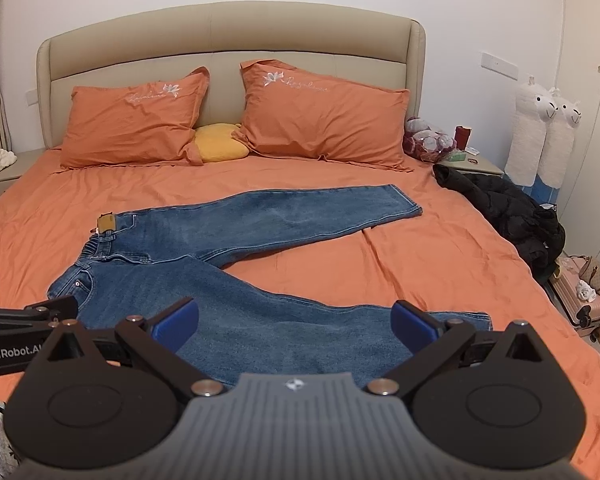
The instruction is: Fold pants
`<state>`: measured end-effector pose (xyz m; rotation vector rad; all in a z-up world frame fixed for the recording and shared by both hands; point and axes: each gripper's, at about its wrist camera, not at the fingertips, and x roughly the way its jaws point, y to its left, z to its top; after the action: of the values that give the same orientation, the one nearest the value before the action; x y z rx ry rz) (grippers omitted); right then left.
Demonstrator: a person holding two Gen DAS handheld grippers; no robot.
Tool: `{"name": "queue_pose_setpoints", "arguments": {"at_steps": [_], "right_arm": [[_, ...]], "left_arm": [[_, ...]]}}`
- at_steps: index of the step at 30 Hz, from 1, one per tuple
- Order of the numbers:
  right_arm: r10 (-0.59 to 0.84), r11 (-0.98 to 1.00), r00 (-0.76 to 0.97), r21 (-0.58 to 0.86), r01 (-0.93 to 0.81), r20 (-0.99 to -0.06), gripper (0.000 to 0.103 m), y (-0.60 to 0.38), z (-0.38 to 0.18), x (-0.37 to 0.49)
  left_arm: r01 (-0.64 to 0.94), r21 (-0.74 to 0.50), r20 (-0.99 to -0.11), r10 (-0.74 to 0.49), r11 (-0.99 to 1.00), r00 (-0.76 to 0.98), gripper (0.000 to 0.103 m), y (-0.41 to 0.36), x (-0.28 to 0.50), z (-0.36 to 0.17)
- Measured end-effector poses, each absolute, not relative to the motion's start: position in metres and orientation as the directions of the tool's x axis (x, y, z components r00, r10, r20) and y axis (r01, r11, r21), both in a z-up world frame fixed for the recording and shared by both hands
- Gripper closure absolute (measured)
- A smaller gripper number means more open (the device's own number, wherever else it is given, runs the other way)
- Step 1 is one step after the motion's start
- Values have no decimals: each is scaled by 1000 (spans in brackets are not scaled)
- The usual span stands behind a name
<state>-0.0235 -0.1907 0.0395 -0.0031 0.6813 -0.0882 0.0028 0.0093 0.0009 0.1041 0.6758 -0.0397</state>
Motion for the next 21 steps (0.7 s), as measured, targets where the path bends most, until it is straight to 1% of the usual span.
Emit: {"name": "queue_pose_setpoints", "arguments": {"at_steps": [21], "right_arm": [[-82,997,777,-39,74,-624,5,-187,43,-26]], "left_arm": [[67,76,-627,-4,995,779,0,10,2,3]]}}
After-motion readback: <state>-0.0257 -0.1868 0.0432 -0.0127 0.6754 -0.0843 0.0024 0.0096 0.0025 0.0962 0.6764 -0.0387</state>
